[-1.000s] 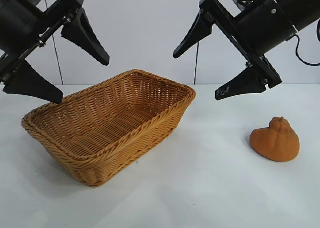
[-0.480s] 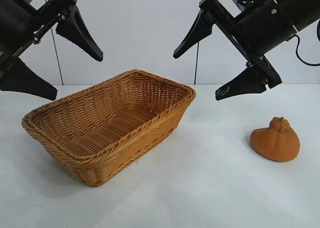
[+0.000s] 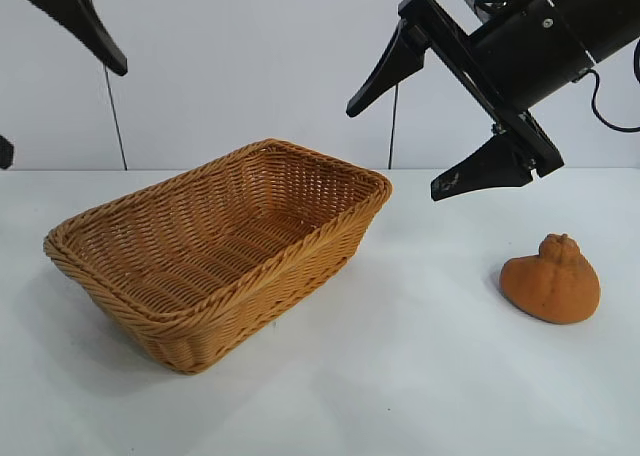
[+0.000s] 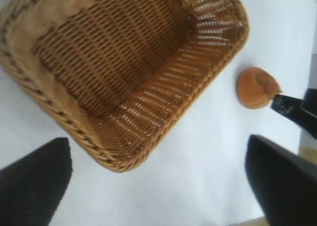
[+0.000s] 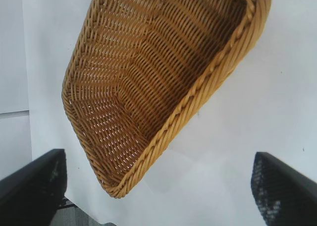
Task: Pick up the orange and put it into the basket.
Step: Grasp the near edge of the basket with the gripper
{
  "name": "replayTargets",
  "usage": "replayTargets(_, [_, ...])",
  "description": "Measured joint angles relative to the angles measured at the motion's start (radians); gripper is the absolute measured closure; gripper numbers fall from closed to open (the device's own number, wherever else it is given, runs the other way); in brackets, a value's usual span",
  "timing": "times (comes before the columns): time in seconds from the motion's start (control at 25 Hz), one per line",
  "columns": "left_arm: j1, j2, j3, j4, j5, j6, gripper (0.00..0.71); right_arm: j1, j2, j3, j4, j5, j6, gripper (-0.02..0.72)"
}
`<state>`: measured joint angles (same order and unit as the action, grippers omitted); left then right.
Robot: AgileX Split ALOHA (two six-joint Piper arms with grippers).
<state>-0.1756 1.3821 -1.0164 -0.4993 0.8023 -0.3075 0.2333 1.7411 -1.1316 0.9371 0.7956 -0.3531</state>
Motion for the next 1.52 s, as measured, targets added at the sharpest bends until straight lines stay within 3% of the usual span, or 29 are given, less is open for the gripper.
replayTargets(0.24, [-0.059,0.01,0.003,0.24,0.008,-0.292,0.037,0.0,0.0,0.0,0.0,0.004,0.0,0.01])
replayTargets(0.36, [-0.081,0.055,0.003,0.293,0.005,-0.403,0.037,0.0,0.0,0.0,0.0,0.008,0.0,0.01])
replayTargets(0.6, [-0.087,0.162,0.003,0.305,-0.024,-0.501,0.037,0.0,0.0,0.0,0.0,0.009,0.0,0.01])
replayTargets(1.52, [-0.087,0.498,0.003,0.192,-0.243,-0.505,0.037,0.0,0.0,0.0,0.0,0.009,0.0,0.01])
